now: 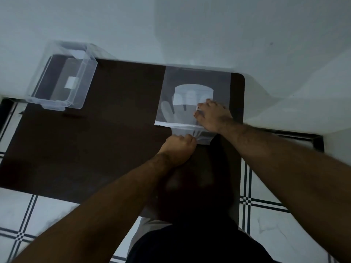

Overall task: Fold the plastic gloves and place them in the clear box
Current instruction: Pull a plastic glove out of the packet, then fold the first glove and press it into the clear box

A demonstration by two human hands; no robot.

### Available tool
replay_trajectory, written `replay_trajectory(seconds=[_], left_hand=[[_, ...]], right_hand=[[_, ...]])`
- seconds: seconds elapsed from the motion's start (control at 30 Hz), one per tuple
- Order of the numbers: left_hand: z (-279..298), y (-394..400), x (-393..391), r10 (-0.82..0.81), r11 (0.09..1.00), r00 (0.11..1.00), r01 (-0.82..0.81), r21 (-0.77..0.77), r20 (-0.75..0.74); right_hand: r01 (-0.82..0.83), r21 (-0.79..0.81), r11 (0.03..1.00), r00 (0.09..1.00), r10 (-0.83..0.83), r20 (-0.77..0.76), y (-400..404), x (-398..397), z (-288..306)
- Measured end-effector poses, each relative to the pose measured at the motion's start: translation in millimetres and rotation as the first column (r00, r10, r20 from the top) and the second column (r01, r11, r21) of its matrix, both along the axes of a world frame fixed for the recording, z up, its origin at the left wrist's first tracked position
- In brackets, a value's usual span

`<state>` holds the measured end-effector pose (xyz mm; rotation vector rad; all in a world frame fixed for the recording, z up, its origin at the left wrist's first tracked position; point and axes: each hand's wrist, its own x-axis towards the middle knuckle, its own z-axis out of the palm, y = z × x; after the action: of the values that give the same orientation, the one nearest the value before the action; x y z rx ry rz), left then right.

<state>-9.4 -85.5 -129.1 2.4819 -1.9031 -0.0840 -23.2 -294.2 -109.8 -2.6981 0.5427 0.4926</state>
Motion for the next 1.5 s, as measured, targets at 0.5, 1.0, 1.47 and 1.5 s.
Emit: replay_trajectory(seconds=[0.5,1.0,1.47,1.5], left_hand=[[-16,96,-93,0.1,0.994,0.984,-0.107,-0.036,-0.146],[-8,164,-121,0.085,0.996,0.982,-0.083,0.019,-0.169],[0,238,-108,0.287,0.957,0.916,-0.288,0.037,-0.279],[2,239,-104,0.284,0.958,0.909,-0.285,0.042,-0.306]], right_hand=[[-0.017,-0.101,0.995,0.996,0.025,0.08,25,-15,-14],[-0.261,-0.085,0.961,0.933,0.274,0.233,156,-162,-21],[-0.328,-0.202,0.923,0.892,0.373,0.254,208,-199,-39],[-0.321,-0.18,0.93,0.885,0.362,0.292,213,-196,-37]])
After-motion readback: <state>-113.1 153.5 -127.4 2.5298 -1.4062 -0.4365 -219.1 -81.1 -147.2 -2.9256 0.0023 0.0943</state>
